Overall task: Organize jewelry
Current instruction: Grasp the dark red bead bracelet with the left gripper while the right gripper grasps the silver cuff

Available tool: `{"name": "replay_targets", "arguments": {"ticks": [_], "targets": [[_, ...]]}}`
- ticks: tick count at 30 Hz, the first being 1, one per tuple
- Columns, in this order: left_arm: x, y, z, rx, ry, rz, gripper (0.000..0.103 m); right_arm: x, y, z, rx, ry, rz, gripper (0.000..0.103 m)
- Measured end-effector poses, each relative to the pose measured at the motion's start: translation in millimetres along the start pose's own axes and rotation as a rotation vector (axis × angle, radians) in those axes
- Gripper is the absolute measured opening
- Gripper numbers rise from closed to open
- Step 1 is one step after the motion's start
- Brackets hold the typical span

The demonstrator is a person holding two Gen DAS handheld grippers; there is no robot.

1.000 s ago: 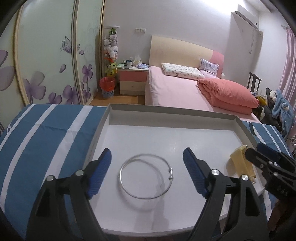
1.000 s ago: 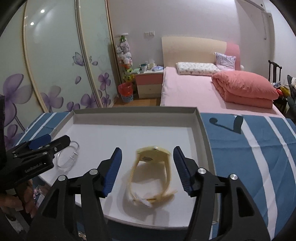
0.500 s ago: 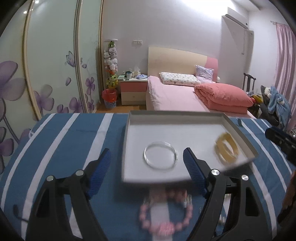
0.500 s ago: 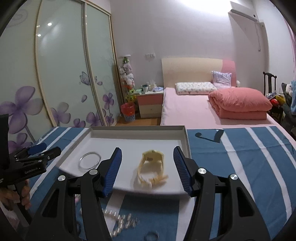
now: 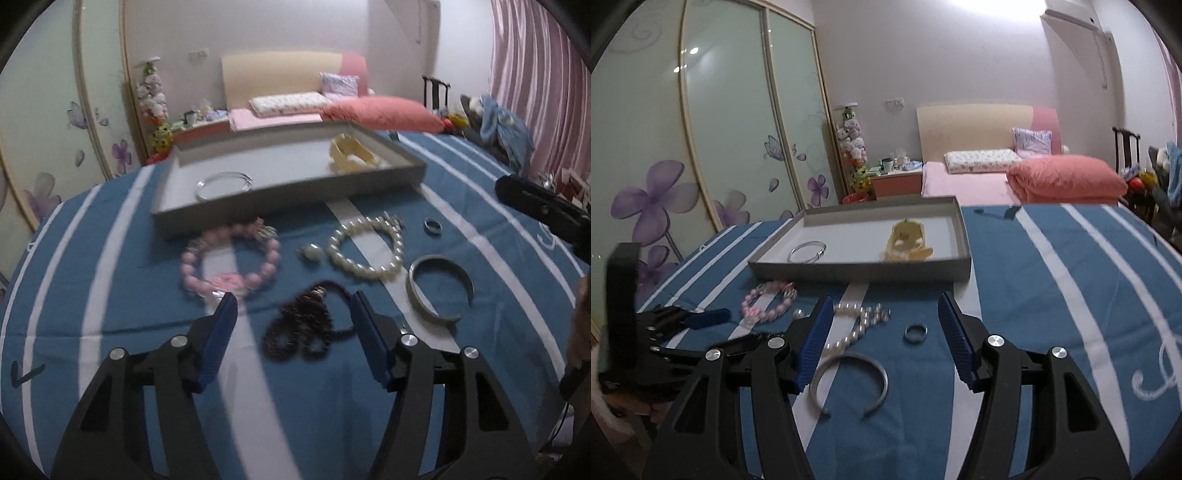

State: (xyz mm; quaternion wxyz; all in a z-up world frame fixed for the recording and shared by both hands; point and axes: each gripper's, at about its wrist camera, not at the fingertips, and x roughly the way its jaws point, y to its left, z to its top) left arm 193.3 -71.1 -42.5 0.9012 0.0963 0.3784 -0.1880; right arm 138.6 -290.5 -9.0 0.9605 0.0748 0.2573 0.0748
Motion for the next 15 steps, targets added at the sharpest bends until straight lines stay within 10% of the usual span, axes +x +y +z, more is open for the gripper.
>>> {"name": "replay_targets", "arguments": {"ticks": [11, 15], "targets": [[25, -8, 4, -0.011, 0.089, 0.006, 0.054, -5, -5, -12, 0.030, 0.007, 0.011, 0.060], [24, -9, 3, -0.017, 0.087, -0.019, 0.027, -5, -3, -15, 0.030, 0.010, 0.011, 0.060]]}}
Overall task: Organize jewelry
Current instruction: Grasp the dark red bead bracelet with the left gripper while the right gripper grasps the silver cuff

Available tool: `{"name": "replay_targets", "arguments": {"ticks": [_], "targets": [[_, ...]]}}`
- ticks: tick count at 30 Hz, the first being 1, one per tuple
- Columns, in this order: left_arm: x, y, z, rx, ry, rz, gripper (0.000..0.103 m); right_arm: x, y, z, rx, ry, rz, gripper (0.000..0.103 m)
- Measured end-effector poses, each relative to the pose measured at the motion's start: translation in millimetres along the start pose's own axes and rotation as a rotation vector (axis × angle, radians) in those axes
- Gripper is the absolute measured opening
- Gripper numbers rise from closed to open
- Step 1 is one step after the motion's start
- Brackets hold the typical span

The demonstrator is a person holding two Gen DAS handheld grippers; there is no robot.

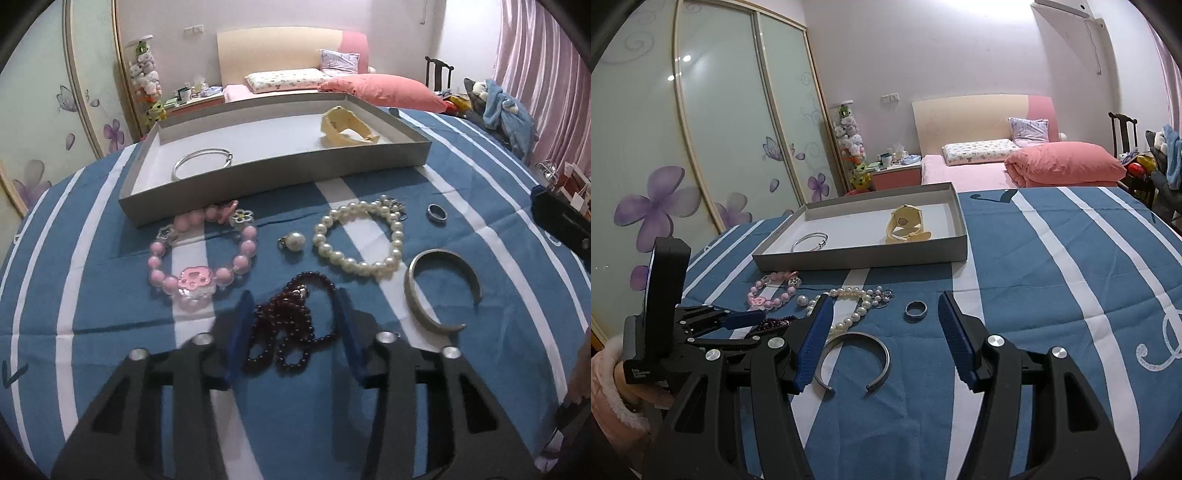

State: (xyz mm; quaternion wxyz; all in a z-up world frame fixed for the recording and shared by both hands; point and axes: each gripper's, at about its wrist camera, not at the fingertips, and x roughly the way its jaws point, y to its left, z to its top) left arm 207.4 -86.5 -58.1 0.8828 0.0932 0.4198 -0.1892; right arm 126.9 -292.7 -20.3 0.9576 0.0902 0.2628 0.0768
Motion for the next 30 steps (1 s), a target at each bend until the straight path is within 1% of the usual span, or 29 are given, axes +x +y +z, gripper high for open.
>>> {"name": "replay_targets", "arguments": {"ticks": [1, 2, 7, 9, 12, 13, 15, 17, 23, 25, 28, 30], "targets": [[3, -2, -1, 0.006, 0.018, 0.006, 0.022, 1, 0, 0, 0.002, 0.002, 0.001, 0.060], [2, -3, 0, 0.007, 0.013, 0.004, 0.018, 1, 0, -1, 0.003, 0.004, 0.001, 0.060], [0, 1, -1, -0.014, 0.010, -0.020, 0.015, 3, 5, -4, -0.001, 0.015, 0.009, 0.060], [-3, 5, -1, -0.033, 0.001, -0.028, 0.012, 4, 5, -4, -0.002, 0.021, 0.014, 0.060], [-7, 14, -5, -0.054, -0.007, -0.021, 0.009, 6, 6, -4, 0.000, 0.036, 0.017, 0.060], [-10, 19, -7, -0.063, -0.008, -0.002, 0.009, 7, 6, -5, 0.000, 0.044, 0.014, 0.060], [-13, 30, -12, -0.083, -0.007, 0.009, 0.009, 8, 6, -6, 0.000, 0.056, 0.016, 0.060], [-19, 44, -19, -0.100, -0.006, 0.049, 0.009, 11, 7, -9, -0.005, 0.071, 0.022, 0.060], [-32, 89, -34, -0.190, -0.002, 0.126, 0.009, 19, 18, -13, -0.039, 0.125, 0.040, 0.060], [-36, 102, -37, -0.225, -0.003, 0.152, 0.009, 23, 23, -14, -0.055, 0.148, 0.040, 0.067], [-40, 117, -41, -0.275, -0.006, 0.152, 0.009, 28, 29, -15, -0.084, 0.182, 0.025, 0.075], [-41, 120, -43, -0.286, -0.009, 0.140, 0.009, 36, 32, -16, -0.102, 0.219, 0.012, 0.076]]}}
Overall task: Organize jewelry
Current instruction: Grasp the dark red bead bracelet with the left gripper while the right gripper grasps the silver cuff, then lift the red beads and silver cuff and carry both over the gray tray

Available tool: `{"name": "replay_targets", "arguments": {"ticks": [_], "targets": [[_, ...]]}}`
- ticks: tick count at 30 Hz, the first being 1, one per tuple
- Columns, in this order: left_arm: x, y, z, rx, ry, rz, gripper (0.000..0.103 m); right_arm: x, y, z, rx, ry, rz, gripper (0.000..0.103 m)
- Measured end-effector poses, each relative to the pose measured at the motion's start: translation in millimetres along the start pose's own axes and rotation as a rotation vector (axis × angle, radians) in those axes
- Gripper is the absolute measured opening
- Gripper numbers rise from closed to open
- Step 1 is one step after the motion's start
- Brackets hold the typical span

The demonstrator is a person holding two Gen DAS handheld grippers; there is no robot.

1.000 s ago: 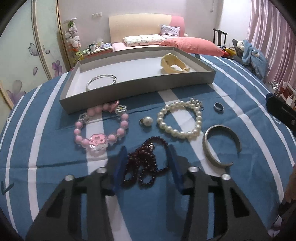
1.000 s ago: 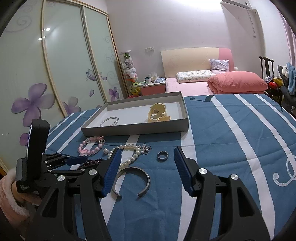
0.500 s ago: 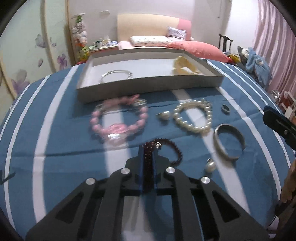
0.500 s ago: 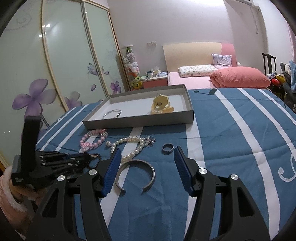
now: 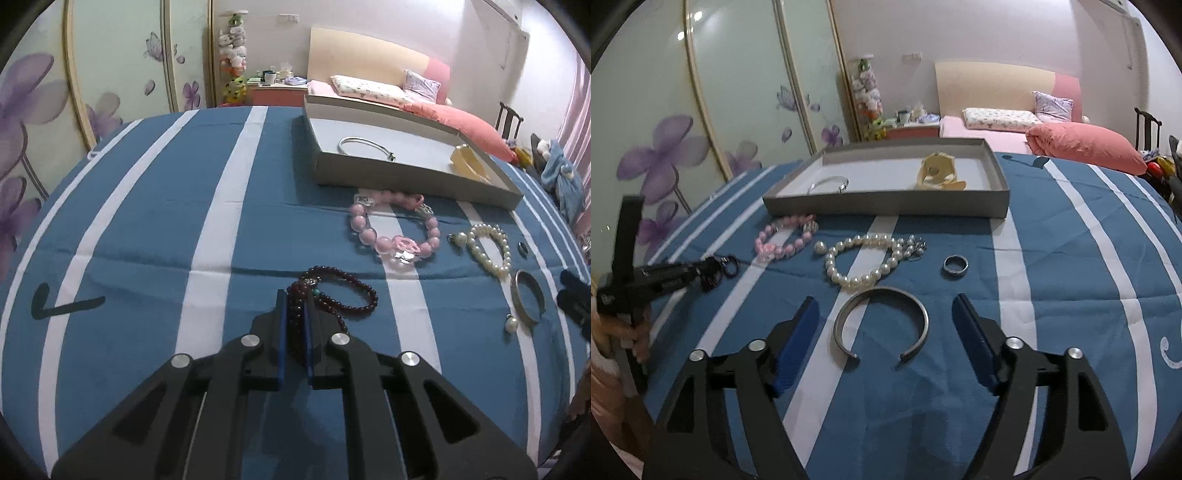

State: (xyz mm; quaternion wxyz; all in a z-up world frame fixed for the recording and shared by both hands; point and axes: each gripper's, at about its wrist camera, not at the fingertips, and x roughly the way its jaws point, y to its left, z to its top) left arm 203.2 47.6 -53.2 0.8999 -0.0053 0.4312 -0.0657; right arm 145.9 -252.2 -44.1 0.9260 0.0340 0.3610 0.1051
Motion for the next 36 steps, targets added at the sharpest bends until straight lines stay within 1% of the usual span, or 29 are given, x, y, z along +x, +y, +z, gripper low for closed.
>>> {"name": "replay_targets", "arguments": {"ticks": [5, 10, 18, 20, 21, 22, 23, 30, 33, 36], "targets": [[0, 2, 0, -0.002, 0.002, -0.011, 0.009, 18, 0, 1, -0.004, 0.087, -0.030, 0.078], [2, 3, 2, -0.015, 0.003, -0.028, 0.009, 32, 2, 2, -0.005, 0.149, -0.043, 0.079], [3, 3, 3, -0.021, 0.004, -0.036, 0.009, 42, 12, 7, -0.062, 0.176, -0.087, 0.080], [3, 4, 3, -0.022, 0.004, -0.038, 0.009, 42, 13, 6, -0.070, 0.177, -0.094, 0.080], [3, 4, 3, -0.022, 0.004, -0.039, 0.009, 42, 13, 6, -0.073, 0.177, -0.097, 0.076], [3, 4, 3, -0.022, 0.004, -0.039, 0.009, 41, 13, 6, -0.079, 0.173, -0.096, 0.069], [3, 4, 3, -0.022, 0.004, -0.039, 0.009, 40, 13, 6, -0.086, 0.172, -0.095, 0.068], [3, 4, 3, -0.022, 0.004, -0.038, 0.009, 30, 3, 0, -0.054, 0.165, -0.107, 0.068], [2, 4, 3, -0.021, 0.002, -0.037, 0.009, 20, -7, 1, -0.001, 0.121, -0.090, 0.068], [-3, 5, 2, -0.026, -0.032, -0.044, 0.009, 6, -13, 5, 0.035, 0.044, -0.094, 0.068]]}}
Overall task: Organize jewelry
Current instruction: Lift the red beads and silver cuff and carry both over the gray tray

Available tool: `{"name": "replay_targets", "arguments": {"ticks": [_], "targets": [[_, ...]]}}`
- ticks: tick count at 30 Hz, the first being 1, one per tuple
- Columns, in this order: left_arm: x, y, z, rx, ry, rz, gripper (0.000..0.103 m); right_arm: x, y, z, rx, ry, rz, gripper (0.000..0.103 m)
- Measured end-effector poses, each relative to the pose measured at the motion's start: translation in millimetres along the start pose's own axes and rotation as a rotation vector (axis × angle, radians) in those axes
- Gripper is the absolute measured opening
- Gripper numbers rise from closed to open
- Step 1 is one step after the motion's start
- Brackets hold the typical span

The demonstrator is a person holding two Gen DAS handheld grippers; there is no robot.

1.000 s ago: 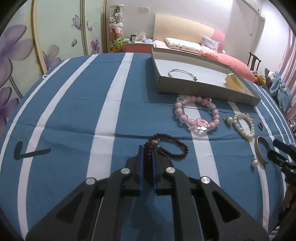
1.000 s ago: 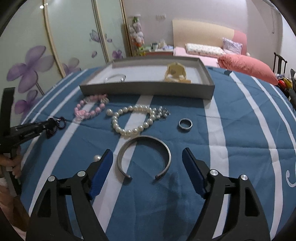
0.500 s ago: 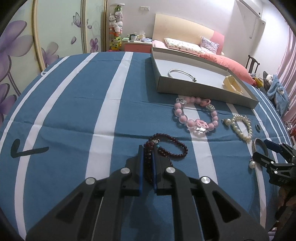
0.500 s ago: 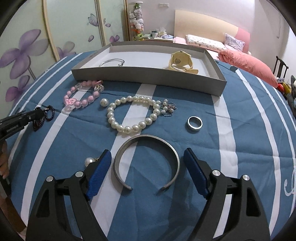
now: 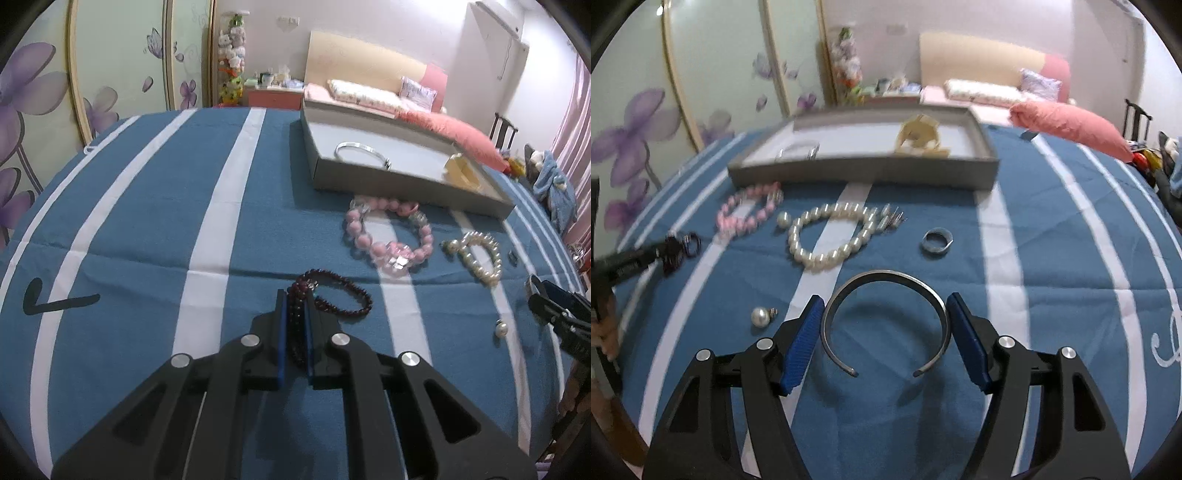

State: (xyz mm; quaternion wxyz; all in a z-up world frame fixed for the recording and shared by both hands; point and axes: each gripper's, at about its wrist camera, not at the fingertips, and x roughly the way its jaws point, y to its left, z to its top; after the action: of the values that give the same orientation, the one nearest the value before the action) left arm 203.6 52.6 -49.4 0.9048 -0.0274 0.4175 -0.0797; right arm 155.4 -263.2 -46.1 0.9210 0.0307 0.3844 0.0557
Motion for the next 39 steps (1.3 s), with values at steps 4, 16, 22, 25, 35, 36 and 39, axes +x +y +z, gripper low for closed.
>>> {"name": "replay_targets", "arguments": {"ticks": [4, 16, 22, 25, 35, 36, 39], "targets": [[-16, -6, 1, 0.006, -0.073, -0.017, 0.009, -19, -6, 6, 0.041, -0.109, 0.007, 0.068], [-88, -29, 14, 0.024, -0.380, -0.050, 0.009, -65, 6, 14, 0.034, -0.417, 0.016, 0.068], [-115, -41, 18, 0.043, -0.489, -0.029, 0.009, -80, 9, 15, 0.027, -0.535, -0.010, 0.068], [-125, -49, 18, 0.065, -0.538, -0.005, 0.009, -85, 12, 14, 0.017, -0.584, -0.038, 0.068], [-132, -65, 16, 0.102, -0.601, 0.059, 0.009, -89, 16, 9, -0.019, -0.675, -0.113, 0.068], [-131, -68, 16, 0.108, -0.607, 0.068, 0.009, -88, 17, 10, -0.026, -0.675, -0.117, 0.068], [-127, -70, 16, 0.114, -0.600, 0.066, 0.009, -83, 18, 8, -0.036, -0.655, -0.109, 0.068]]}}
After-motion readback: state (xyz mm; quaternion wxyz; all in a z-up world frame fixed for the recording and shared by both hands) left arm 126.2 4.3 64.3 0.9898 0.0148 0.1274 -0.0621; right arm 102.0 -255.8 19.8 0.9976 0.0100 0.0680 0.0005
